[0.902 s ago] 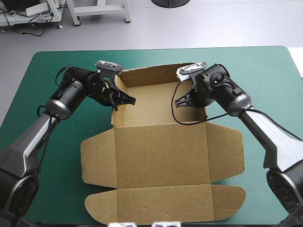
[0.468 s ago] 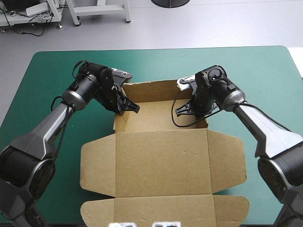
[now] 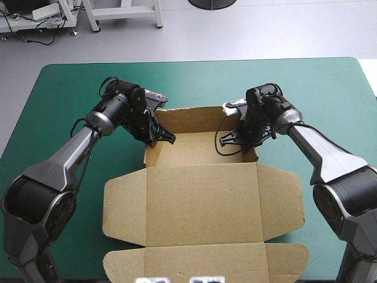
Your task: Fold the box
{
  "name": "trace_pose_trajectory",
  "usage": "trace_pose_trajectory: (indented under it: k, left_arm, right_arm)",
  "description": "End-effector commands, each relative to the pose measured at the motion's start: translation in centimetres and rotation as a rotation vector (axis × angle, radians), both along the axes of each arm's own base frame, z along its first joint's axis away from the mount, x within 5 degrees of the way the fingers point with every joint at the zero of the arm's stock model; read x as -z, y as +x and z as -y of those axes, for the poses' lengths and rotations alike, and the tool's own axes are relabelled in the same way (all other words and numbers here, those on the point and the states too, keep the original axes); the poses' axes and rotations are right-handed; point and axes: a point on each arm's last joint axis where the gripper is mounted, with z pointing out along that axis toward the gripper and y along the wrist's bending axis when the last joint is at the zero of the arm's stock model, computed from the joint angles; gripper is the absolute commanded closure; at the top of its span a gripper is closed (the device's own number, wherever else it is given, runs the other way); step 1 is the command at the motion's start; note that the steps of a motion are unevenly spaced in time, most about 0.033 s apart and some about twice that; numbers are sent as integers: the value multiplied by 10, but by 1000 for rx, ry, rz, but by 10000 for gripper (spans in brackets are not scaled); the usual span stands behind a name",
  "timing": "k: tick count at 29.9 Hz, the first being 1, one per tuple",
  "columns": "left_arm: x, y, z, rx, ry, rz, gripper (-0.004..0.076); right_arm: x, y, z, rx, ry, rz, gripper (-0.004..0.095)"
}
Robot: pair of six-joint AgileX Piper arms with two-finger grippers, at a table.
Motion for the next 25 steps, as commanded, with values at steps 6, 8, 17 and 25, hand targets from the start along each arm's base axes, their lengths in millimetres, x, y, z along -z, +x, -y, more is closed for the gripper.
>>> trace_pose_trajectory:
  k: [6,8,17,25]
  left_arm:
    - [-24,3,11,11,-124,131,729]
    - [-24,4,13,5,-142,143,729]
    - [-26,7,13,-4,-151,175,729]
    - [-23,2,11,24,-120,117,609]
  right_arm:
    - [-24,-2,-6,-36,89,76,932]
    - [-25,0,-7,-32,104,91,932]
    - [-24,0,-7,-35,102,93,929]
    - [-23,-5,-6,-101,77,42,604]
